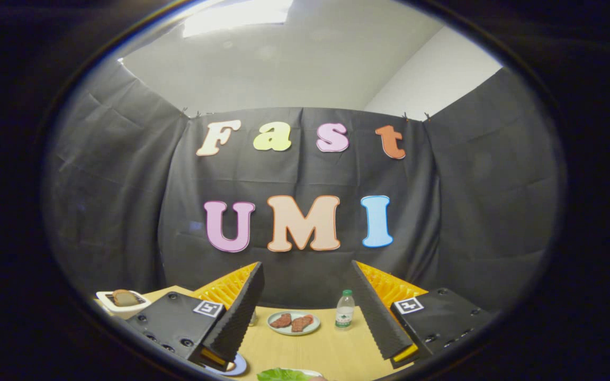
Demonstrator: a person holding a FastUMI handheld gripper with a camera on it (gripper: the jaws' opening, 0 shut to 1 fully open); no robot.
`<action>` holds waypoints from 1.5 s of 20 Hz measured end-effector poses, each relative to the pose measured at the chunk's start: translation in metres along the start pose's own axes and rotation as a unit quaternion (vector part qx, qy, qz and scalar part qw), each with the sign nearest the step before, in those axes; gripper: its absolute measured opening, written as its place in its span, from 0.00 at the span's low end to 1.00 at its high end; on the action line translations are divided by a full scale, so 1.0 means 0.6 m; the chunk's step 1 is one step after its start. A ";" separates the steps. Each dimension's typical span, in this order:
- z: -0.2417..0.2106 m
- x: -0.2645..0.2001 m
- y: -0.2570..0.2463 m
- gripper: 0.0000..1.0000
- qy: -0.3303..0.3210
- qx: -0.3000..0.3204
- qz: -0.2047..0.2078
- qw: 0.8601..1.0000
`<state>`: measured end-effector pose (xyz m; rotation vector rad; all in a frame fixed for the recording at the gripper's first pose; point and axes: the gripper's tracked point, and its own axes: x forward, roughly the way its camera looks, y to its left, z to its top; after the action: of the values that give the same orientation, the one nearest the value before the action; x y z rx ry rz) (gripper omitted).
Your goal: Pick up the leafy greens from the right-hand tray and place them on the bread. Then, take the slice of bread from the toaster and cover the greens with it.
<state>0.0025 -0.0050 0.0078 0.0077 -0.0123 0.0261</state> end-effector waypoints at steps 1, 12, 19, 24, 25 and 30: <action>0.001 0.002 -0.002 1.00 0.000 -0.001 0.001 1.000; -0.034 0.019 0.000 1.00 0.028 -0.014 0.033 0.999; -0.090 0.029 -0.003 1.00 0.071 -0.062 0.086 0.992; -0.138 0.034 0.000 1.00 0.106 -0.086 0.130 0.982; -0.151 0.033 -0.002 1.00 0.115 -0.094 0.137 0.979; -0.199 0.035 0.005 1.00 0.145 -0.111 0.182 0.966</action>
<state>0.0247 -0.0007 -0.1115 -0.2227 0.2778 0.3934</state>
